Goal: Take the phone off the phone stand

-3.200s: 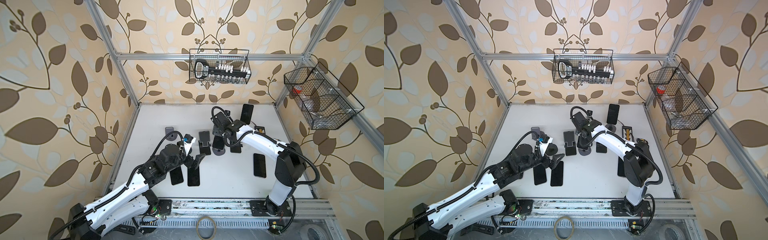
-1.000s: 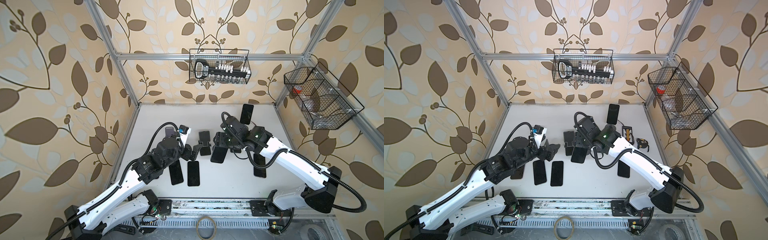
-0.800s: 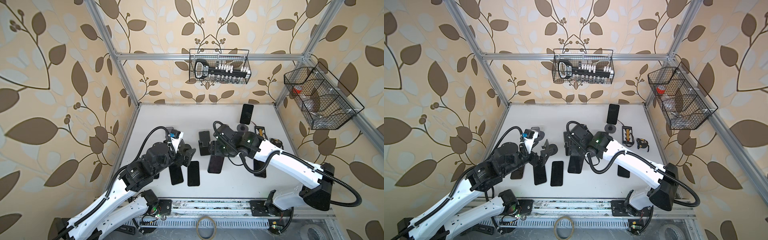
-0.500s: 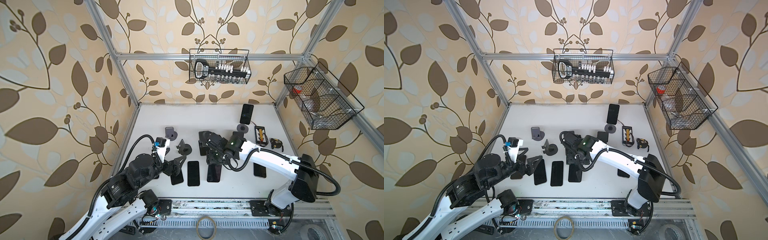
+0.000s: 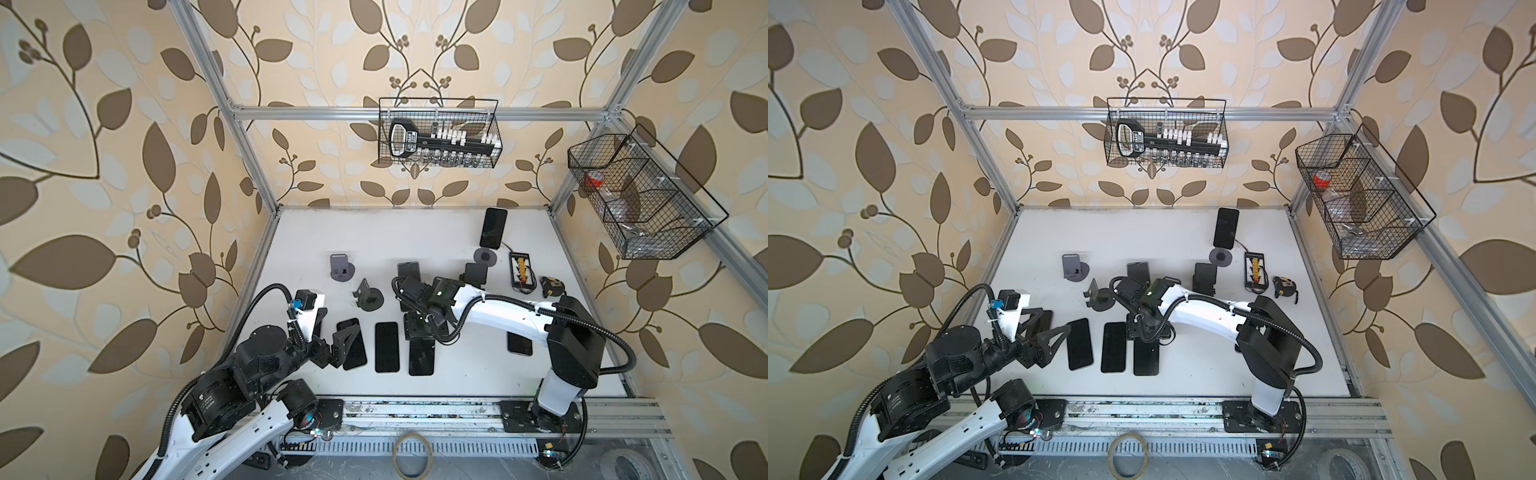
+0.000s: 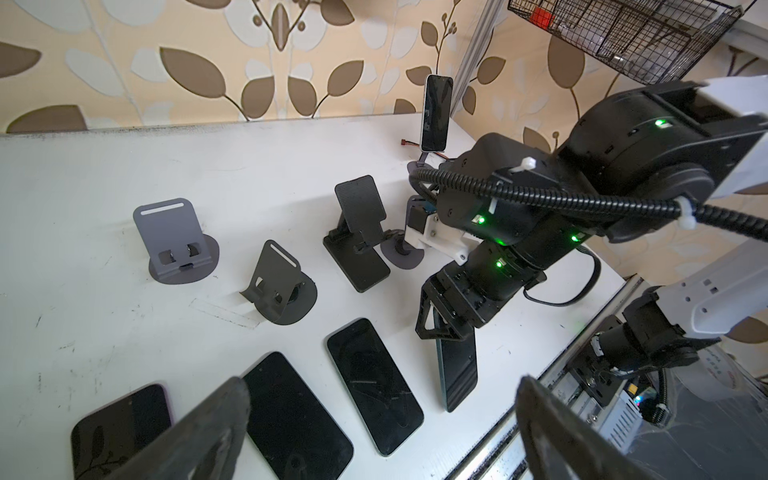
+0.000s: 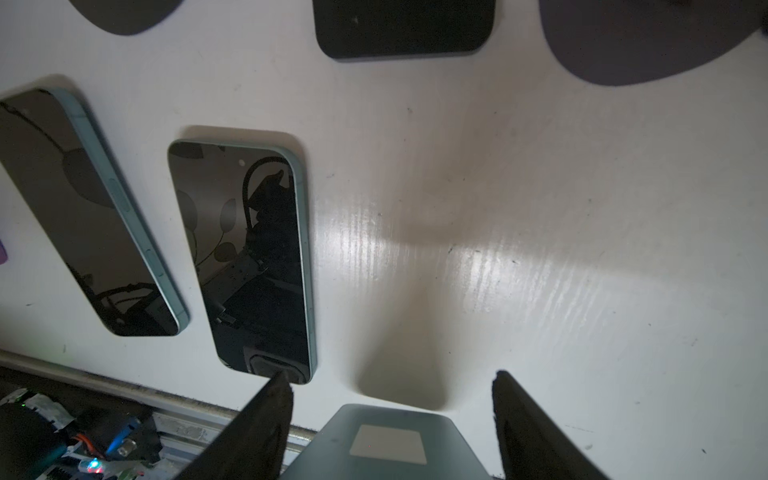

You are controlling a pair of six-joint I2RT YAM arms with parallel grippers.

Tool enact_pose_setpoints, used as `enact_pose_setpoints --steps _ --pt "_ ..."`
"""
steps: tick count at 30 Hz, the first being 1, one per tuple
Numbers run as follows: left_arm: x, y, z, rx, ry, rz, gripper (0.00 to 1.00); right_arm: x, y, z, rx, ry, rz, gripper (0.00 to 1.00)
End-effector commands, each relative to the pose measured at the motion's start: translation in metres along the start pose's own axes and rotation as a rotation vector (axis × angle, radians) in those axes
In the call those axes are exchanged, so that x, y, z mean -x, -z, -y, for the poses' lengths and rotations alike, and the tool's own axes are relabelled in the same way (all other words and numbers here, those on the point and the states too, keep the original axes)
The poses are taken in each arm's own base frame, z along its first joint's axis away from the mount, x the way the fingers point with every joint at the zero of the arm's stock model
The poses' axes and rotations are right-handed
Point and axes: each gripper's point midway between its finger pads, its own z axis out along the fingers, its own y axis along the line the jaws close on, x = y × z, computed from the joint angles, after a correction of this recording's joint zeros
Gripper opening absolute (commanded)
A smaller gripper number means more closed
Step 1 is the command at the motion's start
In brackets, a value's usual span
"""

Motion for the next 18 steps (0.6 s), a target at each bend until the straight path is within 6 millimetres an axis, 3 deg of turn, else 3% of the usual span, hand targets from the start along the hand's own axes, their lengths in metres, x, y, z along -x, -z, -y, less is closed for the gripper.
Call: enact_pose_setpoints --steps 1,9,18 --pt "-0.002 0.001 0.001 -0.012 -0.016 0.006 0.99 -0.003 -0.008 -0.001 -0.016 0.041 -0.015 0.35" --pt "0.000 0.001 -0.002 0.002 -0.020 0.029 0.99 -0.004 -0.030 0.004 -0.064 0.076 -0.048 0.38" --pt "-0.011 0.005 -0.008 0.011 0.008 0.027 0.99 0.002 -0.038 -0.002 -0.066 0.070 -0.050 0.39"
